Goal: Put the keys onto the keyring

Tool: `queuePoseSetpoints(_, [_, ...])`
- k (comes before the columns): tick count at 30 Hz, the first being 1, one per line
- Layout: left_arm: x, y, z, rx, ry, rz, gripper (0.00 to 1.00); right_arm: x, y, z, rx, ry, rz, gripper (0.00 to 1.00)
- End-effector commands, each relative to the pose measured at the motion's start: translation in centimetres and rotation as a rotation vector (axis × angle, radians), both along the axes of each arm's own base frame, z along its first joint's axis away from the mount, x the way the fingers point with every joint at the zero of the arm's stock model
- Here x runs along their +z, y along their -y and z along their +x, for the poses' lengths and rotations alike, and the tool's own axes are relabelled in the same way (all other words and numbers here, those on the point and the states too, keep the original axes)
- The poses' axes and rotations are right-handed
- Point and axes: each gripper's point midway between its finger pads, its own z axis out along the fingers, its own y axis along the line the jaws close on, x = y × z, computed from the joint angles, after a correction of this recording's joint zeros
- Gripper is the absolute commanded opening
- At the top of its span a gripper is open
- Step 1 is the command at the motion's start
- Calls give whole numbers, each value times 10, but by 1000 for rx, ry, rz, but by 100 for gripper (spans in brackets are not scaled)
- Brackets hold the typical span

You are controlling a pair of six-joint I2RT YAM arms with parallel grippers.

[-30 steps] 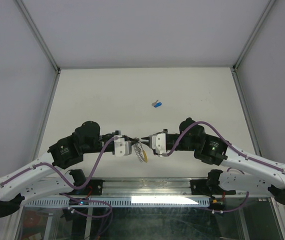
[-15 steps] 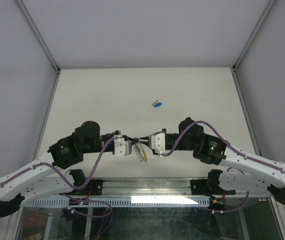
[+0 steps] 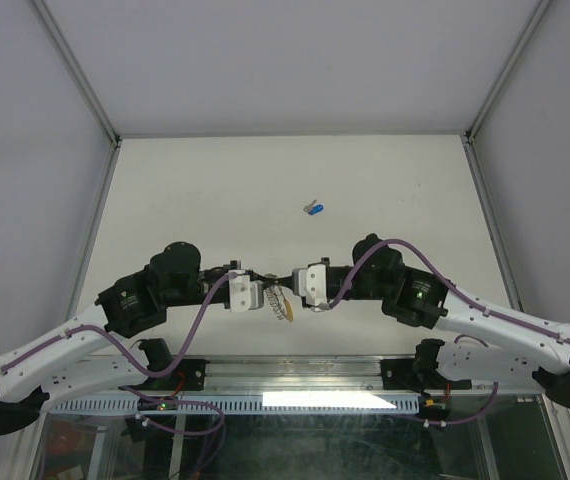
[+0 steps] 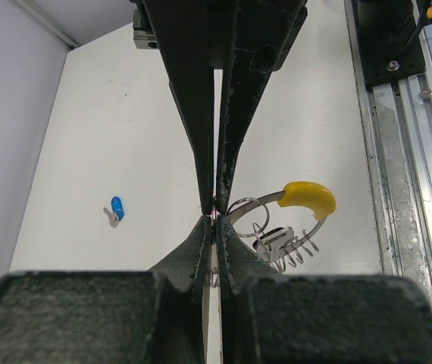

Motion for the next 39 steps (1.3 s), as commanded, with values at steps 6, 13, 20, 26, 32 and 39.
queuePoseSetpoints(6, [43, 4, 5, 13, 71, -114, 3, 42, -8, 5, -41, -43, 65, 0])
queuePoseSetpoints(13, [56, -13, 1, 59, 71, -177, 32, 32, 2, 11, -95, -49, 45, 0])
queuePoseSetpoints(20, [60, -31, 11, 224, -56, -305, 43, 12, 15, 24, -203, -87, 11, 0])
queuePoseSetpoints(26, [72, -36, 32, 407, -247, -472, 48, -11, 31, 28, -263, -157, -6, 0])
queuePoseSetpoints(32, [47, -5, 47, 463, -402, -390, 50, -24, 48, 31, -329, -214, -15, 0])
queuePoseSetpoints(39, [19, 21, 92, 633, -451, -321, 50, -29, 67, 25, -378, -264, -37, 0])
